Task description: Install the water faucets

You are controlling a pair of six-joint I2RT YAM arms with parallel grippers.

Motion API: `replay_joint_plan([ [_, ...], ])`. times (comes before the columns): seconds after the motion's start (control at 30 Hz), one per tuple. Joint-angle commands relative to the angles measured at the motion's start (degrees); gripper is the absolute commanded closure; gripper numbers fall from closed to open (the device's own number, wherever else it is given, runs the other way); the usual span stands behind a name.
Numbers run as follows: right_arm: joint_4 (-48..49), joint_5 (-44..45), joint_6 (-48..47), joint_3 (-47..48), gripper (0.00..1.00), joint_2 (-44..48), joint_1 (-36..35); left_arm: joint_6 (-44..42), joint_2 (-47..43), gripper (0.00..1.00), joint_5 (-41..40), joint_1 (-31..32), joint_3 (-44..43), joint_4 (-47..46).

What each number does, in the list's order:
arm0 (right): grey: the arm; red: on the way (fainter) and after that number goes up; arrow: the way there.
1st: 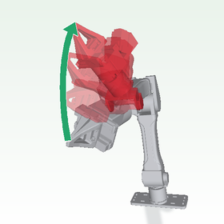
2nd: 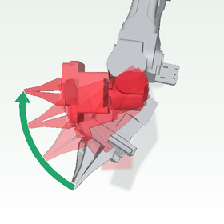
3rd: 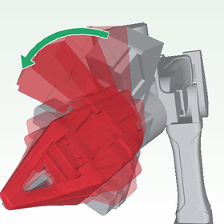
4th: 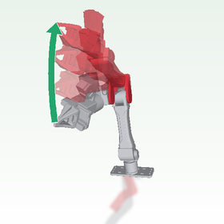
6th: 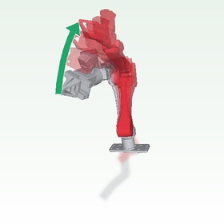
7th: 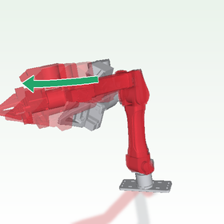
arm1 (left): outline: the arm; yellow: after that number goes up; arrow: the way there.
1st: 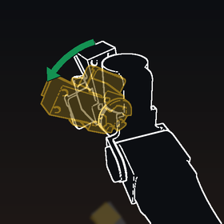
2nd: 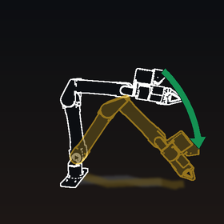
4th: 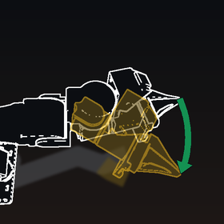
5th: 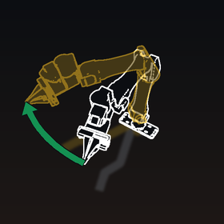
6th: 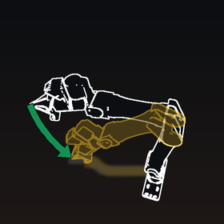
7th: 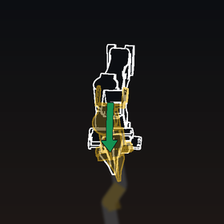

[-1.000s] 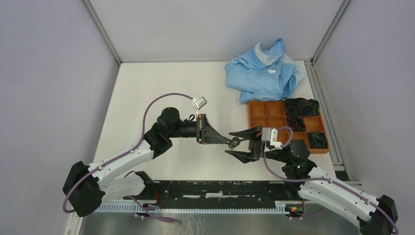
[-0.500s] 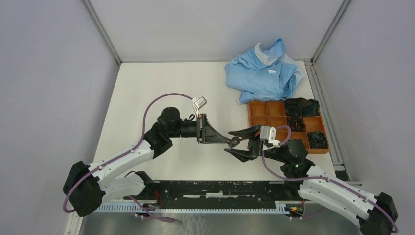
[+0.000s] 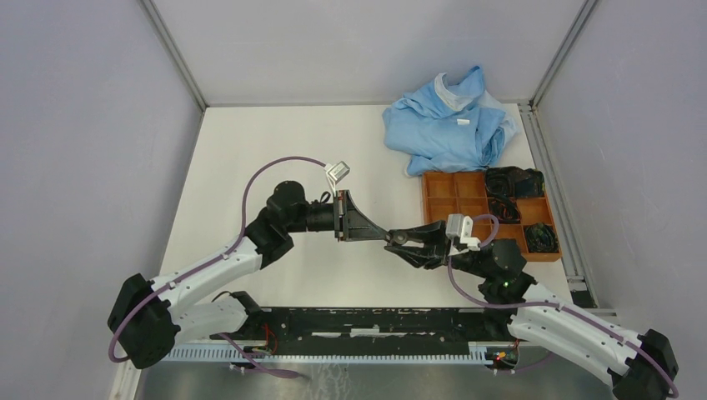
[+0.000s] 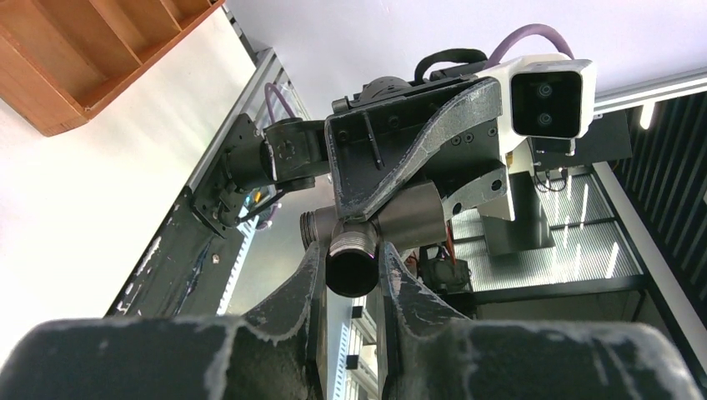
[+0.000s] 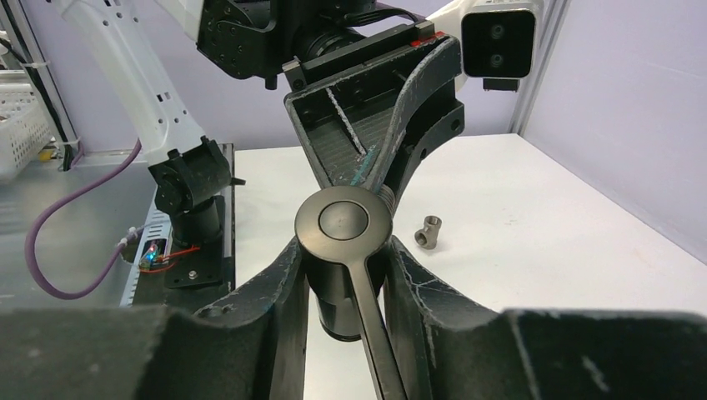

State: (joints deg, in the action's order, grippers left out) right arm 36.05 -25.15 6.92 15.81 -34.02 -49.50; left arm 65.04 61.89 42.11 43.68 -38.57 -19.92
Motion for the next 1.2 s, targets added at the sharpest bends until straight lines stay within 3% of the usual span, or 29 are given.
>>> replay_joint_plan([
  [0.0,1.3,2.94,1.91,-0.65,0.99,-0.19,-0.3,0.3,0.18,0.98,0.55,0.88,-2.12,-5.44],
  [0.07,2.25,4.59,2.72,-1.06,0.96,0.21,-0.31,0.54,0.21,0.98,0.29,0.87,-1.82,-5.99],
  [0.13,3.32,6.01,3.73,-1.76,0.79,0.44,-0.34,0.77,0.11,0.98,-0.02,0.88,-1.49,-6.56],
  [0.2,4.35,6.27,4.43,-2.22,0.55,0.21,-0.4,1.0,0.28,0.98,-0.16,0.87,-1.21,-7.19],
  [0.33,6.25,5.16,5.81,-2.5,0.4,-1.49,-0.32,1.77,0.33,0.98,-0.14,0.88,-0.89,-8.91],
  [0.5,9.84,5.34,7.49,-4.12,0.38,-2.72,-0.34,2.5,0.43,0.98,-0.21,0.88,-0.66,-9.86],
  [0.67,12.87,6.43,8.11,-5.23,0.51,-2.25,-0.32,2.7,0.64,0.98,-0.1,0.88,0.01,-9.8],
  [0.93,13.98,5.51,7.38,-4.66,0.41,-0.8,-0.29,3.03,1.73,0.98,-0.23,0.88,0.33,-9.34],
  [1.07,14.62,5.08,6.89,-4.4,0.42,-0.91,-0.34,3.33,2.01,0.98,-0.27,0.85,0.33,-9.37],
  [1.17,15.37,4.46,7.05,-4.3,0.47,-1.78,-0.34,3.8,2.11,0.98,-0.4,0.86,0.39,-9.93],
])
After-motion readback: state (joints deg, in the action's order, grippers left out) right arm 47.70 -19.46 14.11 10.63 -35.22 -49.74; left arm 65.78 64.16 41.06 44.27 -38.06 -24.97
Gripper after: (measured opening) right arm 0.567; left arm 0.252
